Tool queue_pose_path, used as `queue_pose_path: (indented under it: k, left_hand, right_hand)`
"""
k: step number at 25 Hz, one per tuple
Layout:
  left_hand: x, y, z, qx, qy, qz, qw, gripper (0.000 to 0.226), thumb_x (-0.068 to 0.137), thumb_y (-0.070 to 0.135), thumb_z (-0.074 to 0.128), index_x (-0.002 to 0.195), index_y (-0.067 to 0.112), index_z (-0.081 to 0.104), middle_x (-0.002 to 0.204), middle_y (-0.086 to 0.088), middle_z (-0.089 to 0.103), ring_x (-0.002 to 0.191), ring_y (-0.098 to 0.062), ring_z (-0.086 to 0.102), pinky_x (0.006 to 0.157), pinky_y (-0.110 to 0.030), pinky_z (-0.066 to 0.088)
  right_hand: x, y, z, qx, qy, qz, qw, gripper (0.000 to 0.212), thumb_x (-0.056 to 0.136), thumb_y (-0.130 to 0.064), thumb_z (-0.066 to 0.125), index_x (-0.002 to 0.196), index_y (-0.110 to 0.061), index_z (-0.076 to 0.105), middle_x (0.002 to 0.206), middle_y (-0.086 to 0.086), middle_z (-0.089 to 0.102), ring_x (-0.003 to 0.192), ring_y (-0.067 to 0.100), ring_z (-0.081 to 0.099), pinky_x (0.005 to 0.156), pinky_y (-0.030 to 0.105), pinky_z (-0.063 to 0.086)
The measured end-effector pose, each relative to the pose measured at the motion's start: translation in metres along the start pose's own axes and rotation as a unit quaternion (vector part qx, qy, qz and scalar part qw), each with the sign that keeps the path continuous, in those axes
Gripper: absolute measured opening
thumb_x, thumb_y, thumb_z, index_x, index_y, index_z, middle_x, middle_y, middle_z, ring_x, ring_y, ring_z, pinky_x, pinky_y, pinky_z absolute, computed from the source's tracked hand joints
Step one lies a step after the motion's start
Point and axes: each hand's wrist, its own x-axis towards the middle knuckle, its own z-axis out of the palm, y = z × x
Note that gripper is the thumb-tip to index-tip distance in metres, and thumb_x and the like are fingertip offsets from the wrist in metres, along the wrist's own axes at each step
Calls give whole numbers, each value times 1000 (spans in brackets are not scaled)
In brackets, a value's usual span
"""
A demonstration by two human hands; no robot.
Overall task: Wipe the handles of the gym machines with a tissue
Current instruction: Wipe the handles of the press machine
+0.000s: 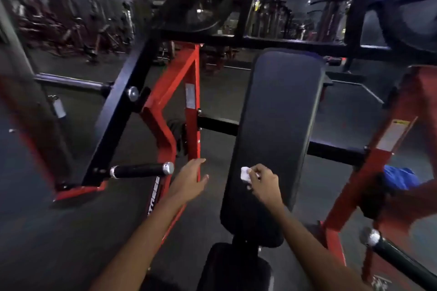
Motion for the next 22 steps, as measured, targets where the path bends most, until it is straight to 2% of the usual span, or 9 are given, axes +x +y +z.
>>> queue_pose_path:
  k: [3,4,5,7,8,12,16,19,22]
  left_hand:
    - [-34,-19,-42,6,47,-22,999,46,85,12,62,130,10,50,127,-5,55,120,-19,50,102,-24,34]
    - [-43,-28,-55,13,58,-27,998,44,84,12,62,127,10,52,124,-4,57,118,-19,52,100,-24,35]
    - [-53,-37,-68,20,72,-34,997,42,84,11,62,125,11,53,123,-3,57,118,-19,53,98,-21,35]
    - [-67,-55,-90,38,95,-56,993,44,85,10,62,128,8,51,127,-5,55,120,-19,50,97,-15,30]
    - [-72,-66,-100,46,104,-70,991,46,86,12,62,130,8,49,130,-5,54,123,-19,49,99,-15,29]
    - [-76,-108,-134,58,127,-108,984,49,88,19,60,134,8,46,136,-6,50,127,-21,47,108,-32,34]
    - [-63,-159,-164,69,126,-101,985,51,91,20,58,137,8,42,139,-6,46,128,-21,44,107,-33,35]
    - [-41,-209,-189,93,100,-80,987,55,93,22,54,142,8,34,148,-7,36,138,-20,31,114,-33,26]
    - [-20,-254,-211,131,73,-29,988,58,97,25,46,147,6,23,156,-6,20,145,-17,13,116,-26,10]
  right_hand:
    - [-5,-29,36,51,-23,-30,998,13,91,-20,55,84,-9,59,78,4,66,68,18,65,65,38,57]
    - [-8,-38,46,67,-31,-39,996,12,90,-21,57,84,-10,59,81,2,67,75,19,65,68,36,56]
    - [-13,-48,58,79,-40,-51,995,11,89,-21,59,85,-11,59,82,0,68,78,15,65,68,28,54]
    - [-19,-67,75,78,-46,-85,992,8,88,-18,61,87,-10,60,81,-7,66,76,3,61,64,10,45]
    - [-21,-77,82,71,-48,-105,991,5,87,-15,61,88,-11,60,80,-9,65,74,3,59,61,7,42]
    - [-21,-113,119,39,-54,-162,985,10,84,-15,64,77,-18,57,73,-10,61,67,4,55,58,8,38]
    - [-12,-142,182,8,-39,-199,979,14,80,-16,71,72,-15,59,71,-8,60,69,3,54,60,8,37]
    - [-6,-156,243,-31,-25,-194,980,10,77,-5,67,73,-12,62,79,-3,60,74,10,56,64,19,40]
    - [-5,-166,298,-134,-12,-200,970,8,76,-1,58,80,-5,63,86,6,58,80,21,53,67,30,41]
